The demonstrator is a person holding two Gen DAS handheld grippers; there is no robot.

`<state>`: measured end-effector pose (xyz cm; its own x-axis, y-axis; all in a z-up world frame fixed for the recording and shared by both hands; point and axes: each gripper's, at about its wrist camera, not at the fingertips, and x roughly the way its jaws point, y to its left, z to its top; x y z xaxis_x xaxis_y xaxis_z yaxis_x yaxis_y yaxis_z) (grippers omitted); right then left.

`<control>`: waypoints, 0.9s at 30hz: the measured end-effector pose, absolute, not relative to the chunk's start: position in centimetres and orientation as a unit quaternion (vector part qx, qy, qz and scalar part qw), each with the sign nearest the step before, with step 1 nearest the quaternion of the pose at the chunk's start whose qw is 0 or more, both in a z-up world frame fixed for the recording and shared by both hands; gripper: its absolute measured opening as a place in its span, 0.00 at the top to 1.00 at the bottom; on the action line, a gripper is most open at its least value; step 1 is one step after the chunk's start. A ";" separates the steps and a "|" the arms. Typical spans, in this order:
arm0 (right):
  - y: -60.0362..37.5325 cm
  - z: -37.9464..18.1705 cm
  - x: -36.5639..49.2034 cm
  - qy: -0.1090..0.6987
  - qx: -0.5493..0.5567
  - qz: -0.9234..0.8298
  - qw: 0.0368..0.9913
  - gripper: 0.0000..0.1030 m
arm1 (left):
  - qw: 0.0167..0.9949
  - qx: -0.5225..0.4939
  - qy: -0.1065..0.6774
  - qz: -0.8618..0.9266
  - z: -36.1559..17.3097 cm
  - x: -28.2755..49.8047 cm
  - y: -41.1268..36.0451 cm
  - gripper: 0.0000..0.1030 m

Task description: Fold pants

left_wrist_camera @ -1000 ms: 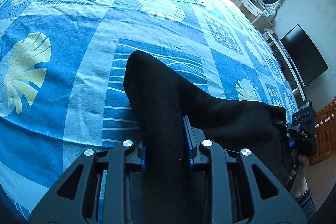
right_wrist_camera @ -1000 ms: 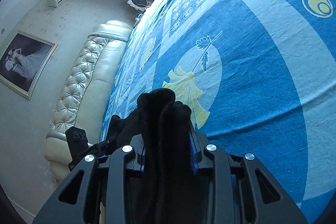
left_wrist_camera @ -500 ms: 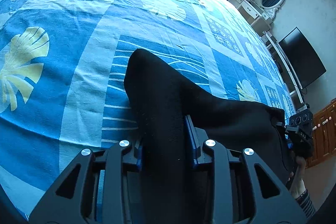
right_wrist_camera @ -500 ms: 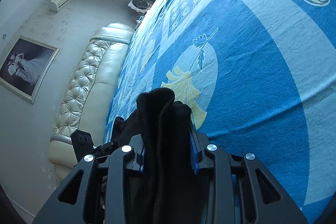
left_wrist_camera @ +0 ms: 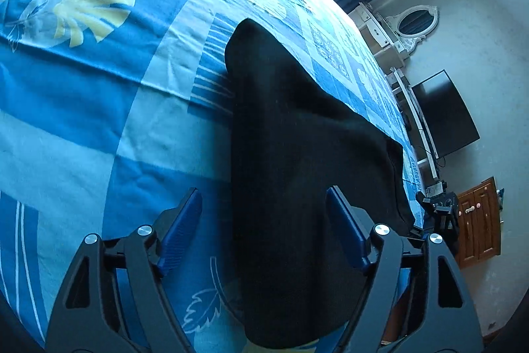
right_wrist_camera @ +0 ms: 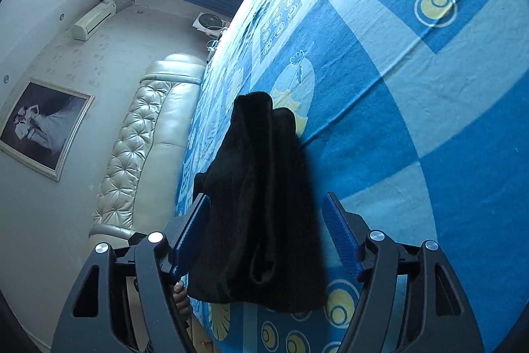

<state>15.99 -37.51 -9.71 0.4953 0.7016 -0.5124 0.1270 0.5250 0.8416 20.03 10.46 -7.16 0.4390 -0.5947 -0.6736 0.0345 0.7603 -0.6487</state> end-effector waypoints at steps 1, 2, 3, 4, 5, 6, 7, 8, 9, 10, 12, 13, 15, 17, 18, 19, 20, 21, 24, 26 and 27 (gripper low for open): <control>-37.4 -9.8 15.2 0.466 0.446 0.195 0.739 0.32 | 0.796 -0.290 0.494 -0.198 -7.4 19.1 10.4 0.25; -37.2 -9.9 14.6 0.467 0.445 0.199 0.738 0.32 | 0.795 -0.292 0.493 -0.199 -7.5 18.1 10.4 0.25; -36.8 -9.9 14.3 0.469 0.443 0.204 0.737 0.32 | 0.794 -0.295 0.492 -0.202 -7.6 17.4 10.2 0.24; -36.4 -9.9 14.1 0.471 0.440 0.208 0.736 0.32 | 0.792 -0.298 0.492 -0.205 -7.7 16.8 10.0 0.23; -35.9 -9.9 14.1 0.473 0.438 0.212 0.735 0.32 | 0.790 -0.302 0.492 -0.207 -7.7 16.4 9.8 0.22; -35.4 -10.0 14.2 0.474 0.437 0.215 0.733 0.32 | 0.786 -0.309 0.492 -0.210 -7.7 16.2 9.6 0.22; -35.0 -10.0 14.4 0.475 0.435 0.212 0.735 0.31 | 0.781 -0.317 0.493 -0.215 -7.8 16.0 9.3 0.22; -34.7 -10.0 14.6 0.476 0.432 0.209 0.737 0.31 | 0.778 -0.322 0.494 -0.216 -8.0 16.1 9.1 0.22; -34.4 -10.2 14.9 0.478 0.432 0.207 0.736 0.31 | 0.779 -0.324 0.493 -0.213 -8.1 16.2 8.9 0.22; -34.3 -10.3 15.1 0.479 0.432 0.203 0.737 0.34 | 0.780 -0.323 0.494 -0.209 -8.2 16.3 8.6 0.27; -34.1 -10.8 15.3 0.490 0.435 0.189 0.731 0.52 | 0.773 -0.328 0.501 -0.211 -8.4 16.5 8.2 0.44; -34.1 -10.9 15.2 0.490 0.438 0.191 0.729 0.60 | 0.772 -0.334 0.502 -0.202 -8.5 16.5 8.2 0.49; -34.3 -10.8 14.8 0.487 0.446 0.197 0.725 0.66 | 0.776 -0.331 0.501 -0.192 -8.3 16.4 8.1 0.57; -34.4 -10.5 14.5 0.484 0.455 0.200 0.720 0.67 | 0.788 -0.314 0.495 -0.188 -7.5 15.9 7.9 0.66; -34.4 -10.2 14.3 0.484 0.452 0.201 0.722 0.67 | 0.792 -0.308 0.494 -0.187 -7.1 15.7 7.8 0.69; -34.3 -10.0 14.1 0.484 0.449 0.201 0.724 0.68 | 0.793 -0.305 0.494 -0.185 -6.8 15.6 7.7 0.70; -34.3 -9.9 13.9 0.483 0.449 0.202 0.724 0.68 | 0.794 -0.305 0.494 -0.182 -6.6 15.4 7.7 0.71; -34.4 -9.8 13.6 0.483 0.450 0.203 0.723 0.68 | 0.795 -0.304 0.494 -0.179 -6.5 15.2 7.6 0.71; -34.5 -9.7 12.9 0.485 0.453 0.204 0.720 0.68 | 0.800 -0.295 0.493 -0.175 -6.0 14.6 7.4 0.71; -34.5 -9.7 12.1 0.488 0.453 0.206 0.717 0.68 | 0.802 -0.288 0.493 -0.173 -5.8 13.7 7.2 0.71; -34.5 -9.7 11.7 0.490 0.453 0.207 0.716 0.68 | 0.803 -0.285 0.494 -0.173 -5.8 13.3 7.4 0.71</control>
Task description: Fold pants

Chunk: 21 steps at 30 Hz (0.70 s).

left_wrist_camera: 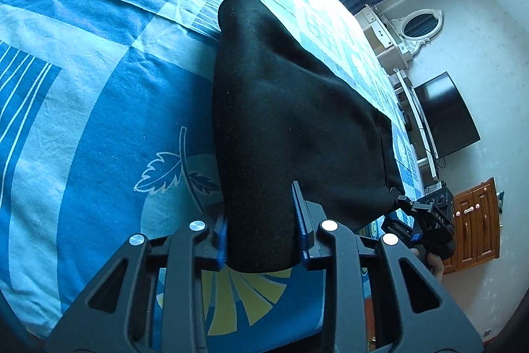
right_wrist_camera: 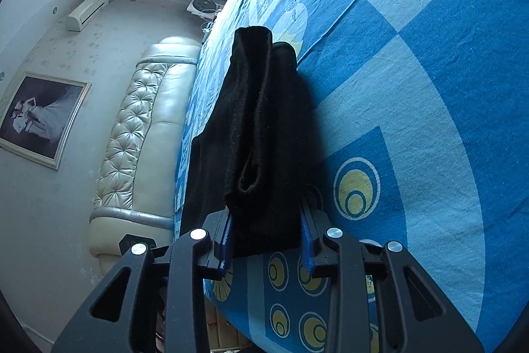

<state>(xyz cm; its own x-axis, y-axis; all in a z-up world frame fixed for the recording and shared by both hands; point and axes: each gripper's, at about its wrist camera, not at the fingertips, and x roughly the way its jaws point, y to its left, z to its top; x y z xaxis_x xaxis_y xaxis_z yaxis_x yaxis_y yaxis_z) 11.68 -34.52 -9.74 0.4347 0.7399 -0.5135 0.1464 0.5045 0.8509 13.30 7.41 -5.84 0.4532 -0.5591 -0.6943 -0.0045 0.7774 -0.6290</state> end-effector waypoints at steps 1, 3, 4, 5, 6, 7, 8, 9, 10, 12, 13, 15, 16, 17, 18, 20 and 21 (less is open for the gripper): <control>-34.5 -9.8 11.2 0.491 0.452 0.208 0.715 0.68 | 0.805 -0.281 0.493 -0.172 -5.8 12.9 7.3 0.71; -34.5 -9.9 10.2 0.493 0.453 0.212 0.712 0.68 | 0.809 -0.272 0.492 -0.172 -5.6 11.9 7.2 0.71; -34.7 -10.0 9.8 0.495 0.454 0.214 0.710 0.68 | 0.810 -0.269 0.491 -0.172 -5.5 11.5 7.2 0.71; -34.8 -10.1 9.3 0.495 0.454 0.215 0.708 0.68 | 0.811 -0.268 0.491 -0.171 -5.5 11.1 7.1 0.71; -34.9 -10.3 8.9 0.496 0.457 0.216 0.706 0.68 | 0.811 -0.268 0.491 -0.170 -5.5 10.6 7.0 0.71; -34.9 -10.4 8.4 0.496 0.461 0.217 0.703 0.68 | 0.811 -0.269 0.492 -0.169 -5.5 10.3 7.0 0.71; -34.9 -10.5 8.1 0.496 0.462 0.218 0.702 0.68 | 0.812 -0.268 0.491 -0.169 -5.6 9.8 7.0 0.71; -34.9 -10.5 7.8 0.496 0.461 0.219 0.703 0.68 | 0.813 -0.267 0.489 -0.168 -5.6 9.5 6.9 0.71; -34.7 -10.4 7.5 0.495 0.461 0.220 0.703 0.68 | 0.814 -0.266 0.488 -0.168 -5.6 9.3 7.0 0.71; -34.7 -10.4 7.1 0.495 0.462 0.221 0.702 0.68 | 0.815 -0.266 0.487 -0.168 -5.7 8.9 7.2 0.71; -34.7 -10.4 7.0 0.494 0.462 0.222 0.703 0.68 | 0.815 -0.267 0.486 -0.168 -5.7 8.9 7.2 0.71; -34.6 -10.4 6.8 0.494 0.460 0.223 0.703 0.68 | 0.814 -0.270 0.485 -0.169 -5.9 8.6 7.4 0.71; -34.6 -10.4 6.8 0.493 0.460 0.223 0.704 0.68 | 0.815 -0.270 0.485 -0.169 -5.9 8.6 7.3 0.71; -34.6 -10.5 6.8 0.493 0.461 0.223 0.703 0.68 | 0.815 -0.269 0.484 -0.170 -5.9 8.7 7.3 0.71; -34.7 -10.5 6.7 0.493 0.462 0.222 0.703 0.68 | 0.815 -0.270 0.484 -0.170 -6.0 8.8 7.2 0.71; -34.7 -10.5 6.7 0.492 0.464 0.221 0.703 0.68 | 0.816 -0.268 0.483 -0.170 -6.0 8.9 7.2 0.71; -34.6 -10.6 6.7 0.492 0.464 0.221 0.702 0.68 | 0.817 -0.266 0.482 -0.171 -6.1 8.8 7.3 0.71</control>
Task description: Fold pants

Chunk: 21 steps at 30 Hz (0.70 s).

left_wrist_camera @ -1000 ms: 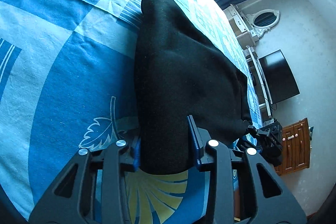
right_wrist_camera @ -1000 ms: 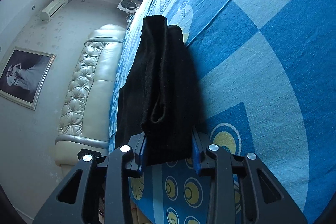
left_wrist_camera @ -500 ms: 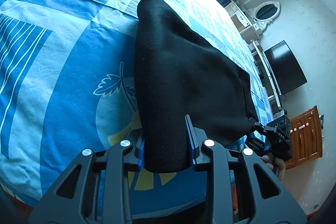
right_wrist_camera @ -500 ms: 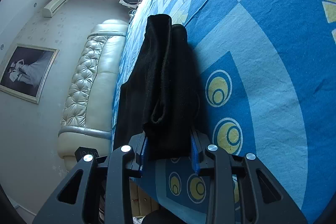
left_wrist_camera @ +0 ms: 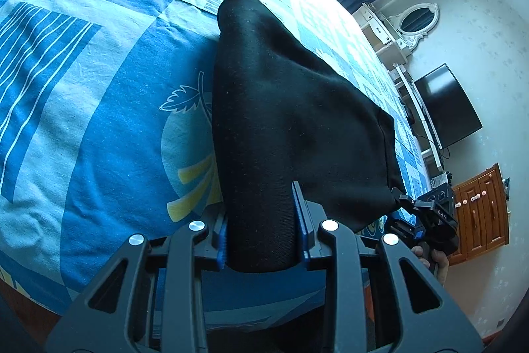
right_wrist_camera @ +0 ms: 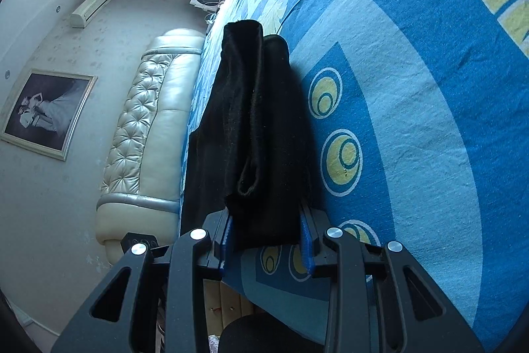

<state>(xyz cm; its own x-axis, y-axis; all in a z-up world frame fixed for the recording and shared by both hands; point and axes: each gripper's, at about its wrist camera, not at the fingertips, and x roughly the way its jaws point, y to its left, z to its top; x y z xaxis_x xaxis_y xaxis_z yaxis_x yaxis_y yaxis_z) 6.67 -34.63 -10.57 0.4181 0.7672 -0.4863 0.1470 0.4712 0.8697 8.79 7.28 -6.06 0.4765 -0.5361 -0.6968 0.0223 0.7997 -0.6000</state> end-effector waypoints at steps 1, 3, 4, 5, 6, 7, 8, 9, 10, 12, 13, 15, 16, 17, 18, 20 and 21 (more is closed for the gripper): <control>-34.6 -10.6 6.7 0.492 0.465 0.221 0.702 0.68 | 0.817 -0.265 0.482 -0.171 -6.1 8.8 7.3 0.71; -34.6 -10.7 6.7 0.492 0.466 0.220 0.702 0.68 | 0.819 -0.262 0.481 -0.173 -6.0 8.4 7.3 0.70; -34.6 -10.8 6.7 0.492 0.466 0.220 0.702 0.68 | 0.820 -0.260 0.480 -0.173 -6.0 8.3 7.2 0.70; -34.7 -10.8 6.7 0.491 0.467 0.220 0.702 0.68 | 0.820 -0.258 0.480 -0.174 -6.0 8.4 7.2 0.70; -34.7 -10.9 6.6 0.491 0.468 0.220 0.701 0.68 | 0.820 -0.258 0.480 -0.175 -6.0 8.3 7.2 0.70; -34.6 -10.9 6.6 0.490 0.468 0.220 0.702 0.68 | 0.820 -0.258 0.480 -0.176 -6.0 8.3 7.2 0.70; -34.6 -10.9 6.6 0.490 0.468 0.220 0.702 0.68 | 0.820 -0.257 0.480 -0.176 -6.0 8.2 7.2 0.70; -34.6 -10.9 6.6 0.490 0.469 0.220 0.701 0.68 | 0.820 -0.257 0.479 -0.176 -6.0 8.2 7.2 0.70; -34.6 -10.9 6.6 0.490 0.470 0.221 0.701 0.68 | 0.820 -0.257 0.479 -0.177 -6.0 8.2 7.1 0.69; -34.7 -11.0 6.6 0.489 0.472 0.221 0.699 0.68 | 0.821 -0.257 0.479 -0.177 -6.0 8.1 7.1 0.69; -34.7 -11.1 6.5 0.489 0.473 0.222 0.699 0.68 | 0.821 -0.258 0.478 -0.177 -6.0 8.1 7.1 0.69; -34.8 -11.2 6.5 0.488 0.474 0.223 0.698 0.68 | 0.821 -0.257 0.479 -0.177 -6.0 8.0 7.1 0.68; -34.9 -11.3 6.5 0.487 0.476 0.225 0.697 0.68 | 0.821 -0.255 0.478 -0.177 -6.0 8.0 7.1 0.68; -34.9 -11.3 6.5 0.487 0.478 0.225 0.696 0.67 | 0.823 -0.251 0.478 -0.176 -6.0 8.0 7.0 0.68; -35.0 -11.4 6.5 0.487 0.479 0.226 0.695 0.67 | 0.825 -0.247 0.477 -0.174 -5.9 7.9 6.8 0.67; -35.1 -11.2 6.5 0.487 0.479 0.225 0.695 0.65 | 0.831 -0.234 0.476 -0.166 -5.6 7.8 6.5 0.65; -35.0 -11.1 6.4 0.487 0.477 0.225 0.696 0.63 | 0.836 -0.225 0.475 -0.160 -5.4 7.7 6.3 0.62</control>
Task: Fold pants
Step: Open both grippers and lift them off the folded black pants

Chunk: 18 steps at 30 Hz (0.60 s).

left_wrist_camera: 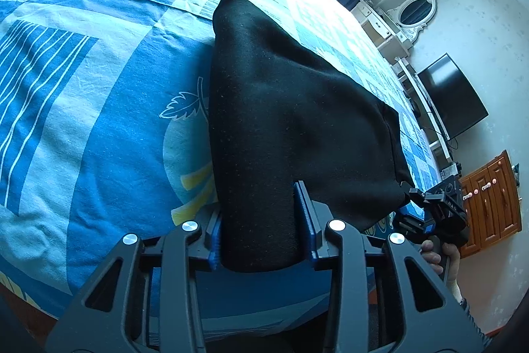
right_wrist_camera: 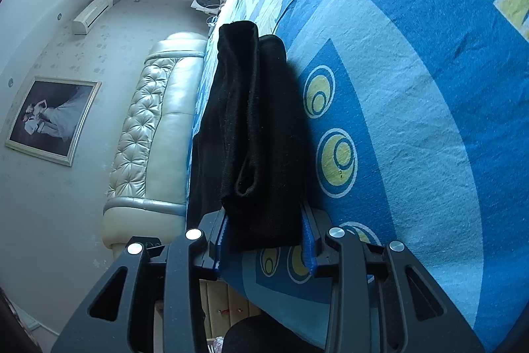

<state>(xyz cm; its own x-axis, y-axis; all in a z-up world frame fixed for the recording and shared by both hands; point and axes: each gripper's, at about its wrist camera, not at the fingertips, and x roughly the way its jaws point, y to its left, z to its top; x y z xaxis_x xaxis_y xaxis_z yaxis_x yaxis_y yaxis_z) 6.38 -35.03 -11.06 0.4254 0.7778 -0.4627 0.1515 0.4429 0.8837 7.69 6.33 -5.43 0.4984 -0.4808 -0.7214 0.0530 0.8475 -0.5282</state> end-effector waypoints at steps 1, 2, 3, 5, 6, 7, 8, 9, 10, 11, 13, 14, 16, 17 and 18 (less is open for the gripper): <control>-35.1 -10.8 6.3 0.488 0.472 0.223 0.700 0.59 | 0.841 -0.215 0.474 -0.150 -5.2 7.6 6.1 0.59; -35.0 -10.5 6.1 0.491 0.463 0.220 0.704 0.57 | 0.845 -0.205 0.473 -0.139 -5.0 7.4 5.9 0.59; -34.8 -10.1 5.9 0.495 0.451 0.217 0.710 0.56 | 0.850 -0.194 0.473 -0.128 -4.7 7.2 5.6 0.57; -34.6 -9.4 5.3 0.502 0.426 0.209 0.723 0.52 | 0.861 -0.171 0.469 -0.100 -4.0 6.6 5.0 0.54; -34.6 -9.0 5.0 0.507 0.411 0.204 0.730 0.51 | 0.867 -0.154 0.465 -0.085 -3.5 6.2 4.6 0.48; -34.4 -8.6 4.6 0.512 0.391 0.197 0.739 0.50 | 0.874 -0.139 0.460 -0.073 -3.1 5.8 4.2 0.44; -34.3 -8.1 4.2 0.517 0.367 0.185 0.751 0.49 | 0.879 -0.123 0.456 -0.063 -2.6 5.4 3.7 0.37; -34.1 -7.5 3.9 0.521 0.338 0.170 0.765 0.48 | 0.884 -0.112 0.451 -0.055 -2.1 4.9 3.3 0.33; -33.8 -6.9 3.5 0.522 0.306 0.154 0.781 0.46 | 0.887 -0.102 0.448 -0.046 -1.7 4.4 2.9 0.29; -33.6 -6.2 3.0 0.521 0.275 0.140 0.796 0.45 | 0.889 -0.097 0.445 -0.037 -1.4 4.0 2.5 0.26; -32.8 -4.8 2.0 0.517 0.215 0.110 0.821 0.43 | 0.892 -0.099 0.440 -0.026 -0.8 3.1 1.9 0.20; -32.5 -4.1 1.6 0.512 0.188 0.099 0.832 0.42 | 0.894 -0.102 0.436 -0.022 -0.5 2.7 1.7 0.20; -31.8 -2.9 1.2 0.500 0.146 0.076 0.850 0.39 | 0.896 -0.097 0.432 -0.013 -0.1 1.8 0.9 0.15; -31.5 -2.3 1.0 0.496 0.136 0.069 0.855 0.39 | 0.898 -0.094 0.431 -0.012 0.0 1.4 0.6 0.14; -31.3 -1.7 0.7 0.489 0.130 0.070 0.859 0.39 | 0.899 -0.092 0.428 -0.012 0.2 0.9 0.2 0.13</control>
